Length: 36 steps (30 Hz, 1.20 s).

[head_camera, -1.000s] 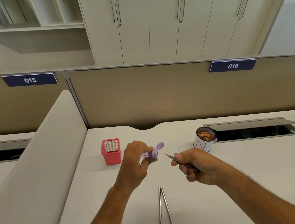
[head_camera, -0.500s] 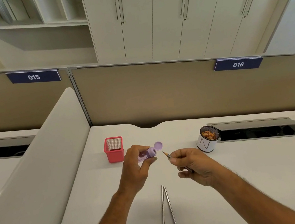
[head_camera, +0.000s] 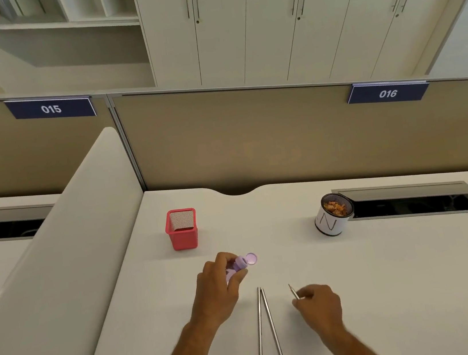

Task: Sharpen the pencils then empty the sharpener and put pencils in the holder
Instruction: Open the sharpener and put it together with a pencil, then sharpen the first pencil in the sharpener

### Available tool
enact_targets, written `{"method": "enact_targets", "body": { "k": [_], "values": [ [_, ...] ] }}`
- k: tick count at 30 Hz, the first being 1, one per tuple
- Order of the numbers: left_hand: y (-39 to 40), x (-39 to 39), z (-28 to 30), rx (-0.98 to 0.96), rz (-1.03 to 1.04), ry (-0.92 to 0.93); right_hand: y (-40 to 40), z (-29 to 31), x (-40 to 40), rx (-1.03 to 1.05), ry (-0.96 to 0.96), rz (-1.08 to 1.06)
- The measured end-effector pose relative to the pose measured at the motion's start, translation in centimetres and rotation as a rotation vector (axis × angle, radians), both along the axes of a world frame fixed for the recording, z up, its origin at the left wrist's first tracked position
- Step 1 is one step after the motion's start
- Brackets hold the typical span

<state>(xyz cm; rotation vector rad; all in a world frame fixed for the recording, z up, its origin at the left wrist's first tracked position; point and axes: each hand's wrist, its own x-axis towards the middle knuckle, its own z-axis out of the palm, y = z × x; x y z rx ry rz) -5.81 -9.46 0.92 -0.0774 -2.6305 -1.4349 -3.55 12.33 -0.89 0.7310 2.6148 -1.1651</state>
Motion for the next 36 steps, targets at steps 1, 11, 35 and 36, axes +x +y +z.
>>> {"method": "enact_targets", "body": {
  "k": [1, 11, 35, 36],
  "values": [
    [0.1, 0.2, -0.3, -0.014, -0.006, -0.017, 0.1, -0.6, 0.5, 0.010, -0.033, -0.016],
    [0.4, 1.0, -1.9, -0.135, -0.025, -0.118, 0.2, -1.9, 1.1, -0.012, -0.126, -0.084],
    [0.8, 1.9, -0.9, -0.147, -0.035, -0.119, -2.4, -2.6, 2.1, 0.103, -0.238, 0.337],
    [0.8, 1.9, -0.7, -0.150, -0.037, -0.121, -2.2, -2.4, 2.2, 0.090, -0.205, 0.305]
  ]
}}
